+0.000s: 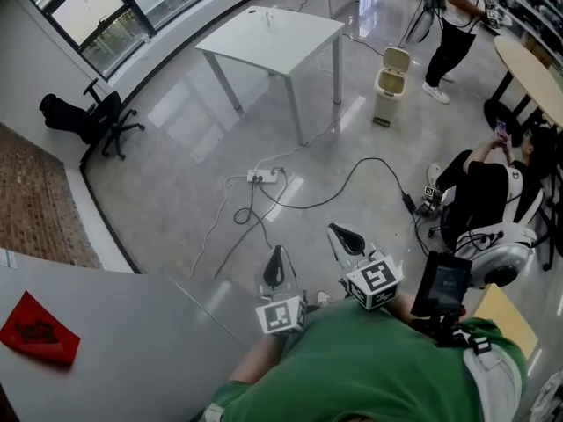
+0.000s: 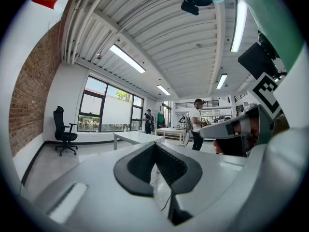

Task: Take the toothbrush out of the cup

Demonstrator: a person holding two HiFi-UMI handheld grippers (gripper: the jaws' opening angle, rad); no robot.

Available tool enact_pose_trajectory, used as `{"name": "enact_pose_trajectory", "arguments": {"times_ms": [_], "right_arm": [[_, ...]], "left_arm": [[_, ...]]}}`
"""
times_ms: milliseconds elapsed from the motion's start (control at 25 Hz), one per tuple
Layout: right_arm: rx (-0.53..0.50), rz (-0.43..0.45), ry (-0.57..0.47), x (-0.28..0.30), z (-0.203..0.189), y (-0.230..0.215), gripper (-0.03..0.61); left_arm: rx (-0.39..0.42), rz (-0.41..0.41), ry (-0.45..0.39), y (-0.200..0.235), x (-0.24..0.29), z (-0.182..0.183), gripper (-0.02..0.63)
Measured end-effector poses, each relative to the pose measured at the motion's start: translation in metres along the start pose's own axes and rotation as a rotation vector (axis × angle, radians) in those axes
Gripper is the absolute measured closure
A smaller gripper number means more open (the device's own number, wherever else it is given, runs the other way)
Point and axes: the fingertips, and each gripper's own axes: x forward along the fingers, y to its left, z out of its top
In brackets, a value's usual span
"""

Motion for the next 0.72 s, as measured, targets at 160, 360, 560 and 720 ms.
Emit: {"name": "enact_pose_trajectory", "arguments": {"times_ms": [160,360,560,720], "right_arm": [[-0.009,0.022,0.001,0.017,-0.001,0.018,0.575],[-0.026,0.059,0.007,0.039,-0.001,0.042,0.575],[-0.05,0.113,0.013,0.07,0.005,0.059,0.575],[-0.056,0.148,0.021,0.102,0.008,0.062,0.575]], "left_arm": [[-0.008,0.032,-0.005,0.025,-0.003,-0.001,0.607],[-0.038,0.081,-0.018,0.053,-0.005,0.003,0.607],[-0.045,0.13,-0.029,0.079,-0.001,0.01,0.607],[-0.048,0.165,-0.02,0.103,0.013,0.006,0.606]]}}
